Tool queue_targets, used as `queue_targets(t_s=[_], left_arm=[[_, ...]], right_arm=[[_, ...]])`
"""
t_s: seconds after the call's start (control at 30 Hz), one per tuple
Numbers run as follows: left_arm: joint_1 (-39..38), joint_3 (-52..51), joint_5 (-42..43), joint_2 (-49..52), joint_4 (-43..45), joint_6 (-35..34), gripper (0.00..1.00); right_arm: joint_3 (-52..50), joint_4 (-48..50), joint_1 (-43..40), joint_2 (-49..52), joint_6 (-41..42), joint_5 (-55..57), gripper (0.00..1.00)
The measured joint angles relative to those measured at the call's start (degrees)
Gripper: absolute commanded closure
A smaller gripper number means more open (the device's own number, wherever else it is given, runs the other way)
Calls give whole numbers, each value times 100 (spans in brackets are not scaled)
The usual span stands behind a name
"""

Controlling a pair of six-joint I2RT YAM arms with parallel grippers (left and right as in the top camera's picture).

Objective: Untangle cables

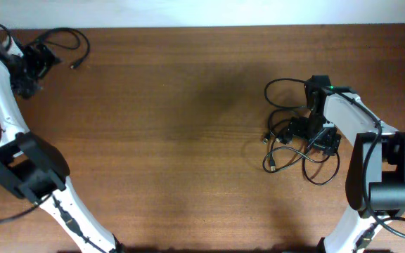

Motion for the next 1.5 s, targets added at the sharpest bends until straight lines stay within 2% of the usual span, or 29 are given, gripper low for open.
queue_targets(t_s=[0.1,0.23,0.3,0.33,0.37,0.53,0.6,0.67,0.77,0.87,0.9,0.93,1.03,1.07,1.1,1.13,1.17,1.2,1.27,1.37,1.4,1.5], left_arm=[[-518,7,210,-1012,-772,409,1],[-1355,57,466,-1335,-1722,953,1],[-1596,57,1003,-1335,-2162,1720,1],[-1615,55,1172,-1394,-2319,2004,1],[-1615,55,1217,-1504,-2354,2140,1],[-1790,55,1351,-2970,-2455,2468,1],[-2256,55,1357,-3228,-2448,2463,1],[-2988,55,1344,-3364,-2455,2463,1],[-3991,-339,1241,-3438,-2291,2465,1],[-4951,-1628,1126,-3453,-949,2282,1],[-5195,-2302,920,-3510,37,1930,1],[-5412,-2833,807,-3491,597,1545,1],[-6039,-4669,612,-3458,3025,-658,1],[-6255,-5139,595,-3445,3453,-1346,11],[-6616,-5834,579,-3416,4157,-2380,10],[-6830,-6177,435,-3414,4780,-2721,1],[-7031,-6360,33,-3412,5154,-2538,1],[-7466,-6526,-1075,-3412,5281,-1344,1],[-7897,-6647,-2317,-3412,5296,39,1],[-7943,-6699,-3053,-3294,5506,680,0],[-7943,-6697,-3150,-3036,5705,758,5],[-7943,-6721,-3126,-2221,5825,874,68]], right_arm=[[0,0,0,0,0,2,2],[0,4,0,0,-2,2,2],[-42,1049,17,28,0,-197,2],[-50,1272,22,28,7,-179,2],[-35,1099,20,28,-11,-337,1],[13,1123,22,-173,-433,-2868,1],[22,866,22,-1305,-455,-2706,1],[201,302,22,-3257,-470,-2004,2],[286,-708,22,-4350,-472,-1311,1],[280,-1259,22,-5141,-472,-1088,1],[267,-1344,22,-5497,-476,-1060,2],[260,-1360,22,-6054,-476,-1036,2],[260,-1668,22,-7167,-476,-911,1],[260,-1867,22,-7427,-470,-887,2],[260,-1982,22,-7506,-474,-866,1],[251,-2129,22,-7488,-472,-848,1],[249,-2253,22,-7482,-474,-826,1],[249,-2347,22,-7482,-474,-820,2],[249,-2479,22,-7482,-472,-820,1],[249,-2564,22,-7482,-470,-820,2],[249,-2673,22,-7482,-474,-820,2],[249,-2745,22,-7482,-472,-820,1]])
